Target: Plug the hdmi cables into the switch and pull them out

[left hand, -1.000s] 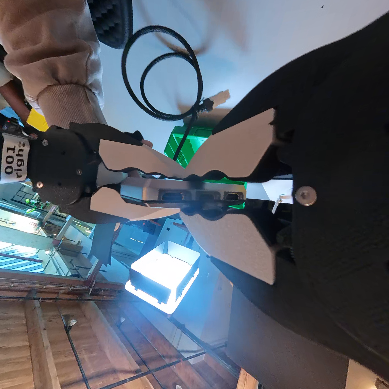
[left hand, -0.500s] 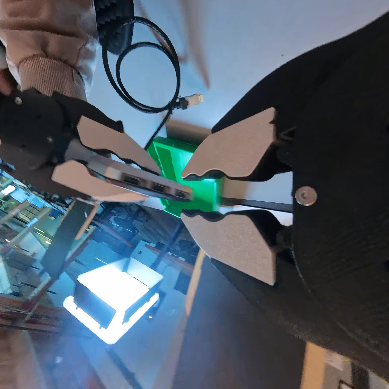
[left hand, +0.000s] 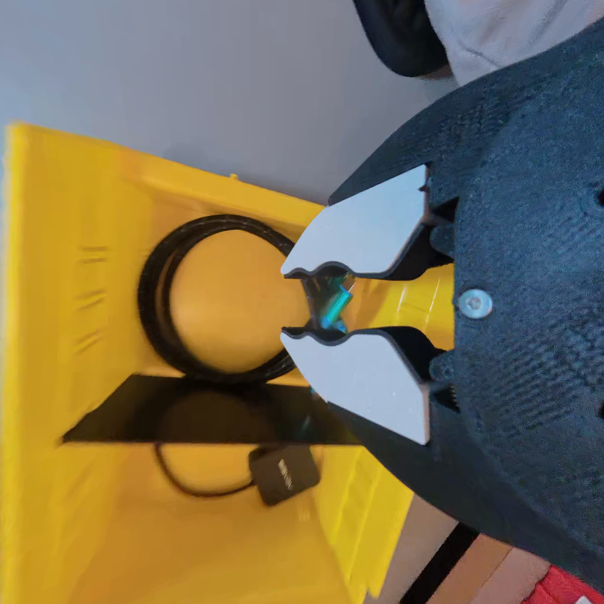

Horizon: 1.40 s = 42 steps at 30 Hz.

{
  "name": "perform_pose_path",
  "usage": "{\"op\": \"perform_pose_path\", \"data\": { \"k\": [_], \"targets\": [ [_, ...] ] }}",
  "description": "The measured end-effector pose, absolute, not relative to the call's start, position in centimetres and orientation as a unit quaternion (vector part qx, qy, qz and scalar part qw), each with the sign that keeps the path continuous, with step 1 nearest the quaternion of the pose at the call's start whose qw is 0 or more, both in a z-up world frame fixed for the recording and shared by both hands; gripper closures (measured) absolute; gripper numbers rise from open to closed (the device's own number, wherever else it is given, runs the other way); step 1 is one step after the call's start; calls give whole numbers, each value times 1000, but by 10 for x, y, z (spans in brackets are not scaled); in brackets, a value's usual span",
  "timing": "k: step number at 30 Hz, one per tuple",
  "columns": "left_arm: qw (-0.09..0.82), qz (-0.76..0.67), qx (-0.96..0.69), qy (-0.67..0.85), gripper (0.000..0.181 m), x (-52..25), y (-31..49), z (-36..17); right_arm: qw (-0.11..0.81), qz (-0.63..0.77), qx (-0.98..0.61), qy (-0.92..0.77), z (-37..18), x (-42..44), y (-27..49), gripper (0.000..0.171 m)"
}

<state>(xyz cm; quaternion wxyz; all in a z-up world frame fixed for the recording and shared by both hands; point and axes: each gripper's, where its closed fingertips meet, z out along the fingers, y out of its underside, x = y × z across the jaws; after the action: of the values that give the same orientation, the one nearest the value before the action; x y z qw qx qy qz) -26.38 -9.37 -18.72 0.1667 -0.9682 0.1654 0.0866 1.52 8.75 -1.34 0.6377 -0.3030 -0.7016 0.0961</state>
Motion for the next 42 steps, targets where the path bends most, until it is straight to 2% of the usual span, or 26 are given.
{"op": "perform_pose_path", "data": {
  "k": [1,5,11,13,18,20,25,30,33,38,42],
  "targets": [
    [145,78,-972,166,154,-263,-99,-195,636,92,-308,-701,-14,17,90,148],
    [95,72,-971,208,153,-264,-107,-198,631,94,-322,-699,-15,22,101,148],
    [-92,109,-935,324,142,-287,-128,-215,628,117,-333,-694,-14,20,107,148],
    [-99,127,-911,381,139,-290,-121,-224,629,121,-336,-691,-13,21,109,148],
    [-99,98,-891,432,165,-280,-117,-237,627,124,-342,-689,-14,22,112,148],
    [-80,76,-897,427,168,-271,-117,-232,628,123,-342,-688,-14,22,113,148],
    [47,78,-910,403,174,-252,-98,-173,633,130,-348,-679,-8,27,119,148],
    [316,108,-856,394,174,-190,-57,-66,646,142,-354,-661,3,32,122,148],
    [447,90,-806,378,175,-130,-42,-22,650,156,-359,-651,8,33,121,148],
    [589,-83,-739,316,175,-40,-18,-5,659,156,-361,-641,15,38,121,148],
    [624,-289,-688,232,175,3,3,-20,662,158,-366,-635,17,43,126,148]
  ]
}}
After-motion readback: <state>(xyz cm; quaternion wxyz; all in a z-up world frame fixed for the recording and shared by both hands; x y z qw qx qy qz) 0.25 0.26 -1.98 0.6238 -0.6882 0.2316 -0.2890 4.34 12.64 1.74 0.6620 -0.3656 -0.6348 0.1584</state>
